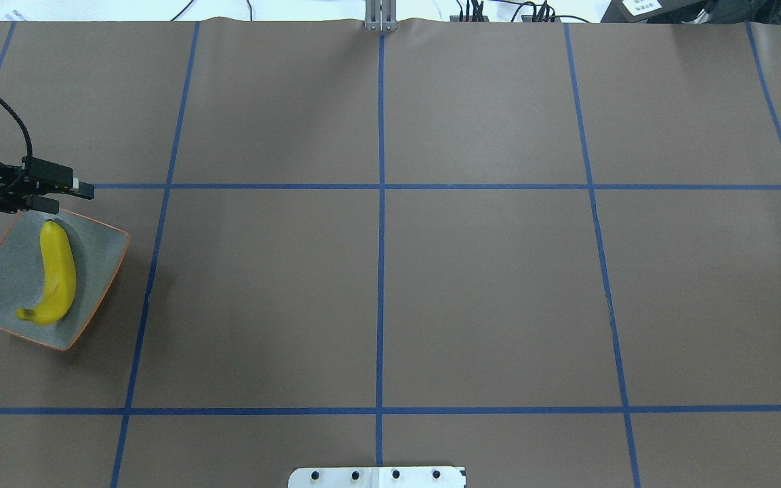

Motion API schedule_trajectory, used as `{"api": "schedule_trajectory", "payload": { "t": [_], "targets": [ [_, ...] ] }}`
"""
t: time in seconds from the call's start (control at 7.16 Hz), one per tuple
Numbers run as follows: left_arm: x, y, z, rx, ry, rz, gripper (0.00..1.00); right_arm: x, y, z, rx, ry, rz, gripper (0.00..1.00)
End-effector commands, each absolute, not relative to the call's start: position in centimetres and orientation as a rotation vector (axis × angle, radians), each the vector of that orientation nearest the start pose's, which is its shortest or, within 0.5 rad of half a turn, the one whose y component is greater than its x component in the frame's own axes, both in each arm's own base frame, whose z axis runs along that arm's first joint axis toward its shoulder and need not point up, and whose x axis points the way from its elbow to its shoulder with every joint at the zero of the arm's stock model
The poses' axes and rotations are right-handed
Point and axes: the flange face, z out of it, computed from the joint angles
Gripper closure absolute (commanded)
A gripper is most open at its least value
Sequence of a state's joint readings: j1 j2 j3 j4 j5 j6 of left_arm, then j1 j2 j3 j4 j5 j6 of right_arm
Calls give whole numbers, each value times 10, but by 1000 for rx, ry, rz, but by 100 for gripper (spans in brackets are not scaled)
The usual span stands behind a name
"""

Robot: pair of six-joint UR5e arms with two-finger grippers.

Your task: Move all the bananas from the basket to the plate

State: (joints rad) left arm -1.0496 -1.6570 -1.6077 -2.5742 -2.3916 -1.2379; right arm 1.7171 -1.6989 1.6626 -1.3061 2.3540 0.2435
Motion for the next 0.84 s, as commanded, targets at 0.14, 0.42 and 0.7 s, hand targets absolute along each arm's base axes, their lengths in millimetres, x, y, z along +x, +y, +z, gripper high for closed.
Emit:
{"api": "schedule_trajectory", "payload": {
  "t": [0.14,0.42,0.7],
  "targets": [
    [245,-548,433,117,1309,-170,9,6,-530,516,195,-907,172,100],
    [277,-599,357,68,1381,-261,9,-82,-565,443,188,-967,95,100],
    [307,-605,297,51,1439,-251,9,-185,-566,347,147,-1059,64,100]
  ]
}}
